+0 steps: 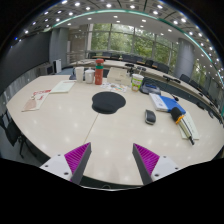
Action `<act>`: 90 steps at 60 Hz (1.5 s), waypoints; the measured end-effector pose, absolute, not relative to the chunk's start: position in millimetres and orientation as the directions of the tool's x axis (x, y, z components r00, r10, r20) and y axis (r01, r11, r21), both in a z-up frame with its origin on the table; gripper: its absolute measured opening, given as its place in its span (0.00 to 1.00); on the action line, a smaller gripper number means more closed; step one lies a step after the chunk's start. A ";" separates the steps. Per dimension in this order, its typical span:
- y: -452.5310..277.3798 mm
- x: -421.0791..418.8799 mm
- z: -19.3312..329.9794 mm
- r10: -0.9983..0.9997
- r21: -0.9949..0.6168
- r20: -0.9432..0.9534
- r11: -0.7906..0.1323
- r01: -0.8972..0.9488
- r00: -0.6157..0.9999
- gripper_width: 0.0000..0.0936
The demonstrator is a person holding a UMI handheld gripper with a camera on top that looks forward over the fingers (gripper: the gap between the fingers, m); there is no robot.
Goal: Arrange mouse
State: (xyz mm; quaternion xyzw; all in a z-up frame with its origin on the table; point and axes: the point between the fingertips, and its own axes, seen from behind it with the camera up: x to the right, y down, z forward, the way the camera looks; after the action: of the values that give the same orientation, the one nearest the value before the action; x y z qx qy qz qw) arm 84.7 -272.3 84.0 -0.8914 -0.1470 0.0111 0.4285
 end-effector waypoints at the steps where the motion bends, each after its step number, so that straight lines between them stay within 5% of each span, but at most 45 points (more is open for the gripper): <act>1: -264.1 93.7 80.2 0.261 -0.768 0.111 -0.590 0.249 0.959 0.91; 16: -133.7 198.3 37.1 0.121 -0.778 0.115 -0.606 0.165 0.986 0.91; 35: -2.4 228.3 5.9 0.100 -0.790 0.070 -0.602 0.116 0.993 0.87; 42: 21.3 225.6 -3.5 0.103 -0.787 0.044 -0.609 0.098 0.994 0.74; 47: 28.0 227.4 -10.5 0.100 -0.781 0.042 -0.618 0.095 0.994 0.52; 64: 30.3 227.7 -8.4 0.106 -0.774 0.075 -0.621 0.126 0.991 0.36; 71: 35.5 217.6 14.1 0.111 -0.790 0.085 -0.599 0.135 0.990 0.34; 90: 80.1 98.8 147.9 0.104 -0.889 0.030 -0.451 0.074 0.994 0.34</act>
State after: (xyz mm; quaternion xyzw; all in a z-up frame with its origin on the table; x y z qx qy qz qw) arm 98.8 80.1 147.9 -0.8518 -0.0525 0.0144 0.5211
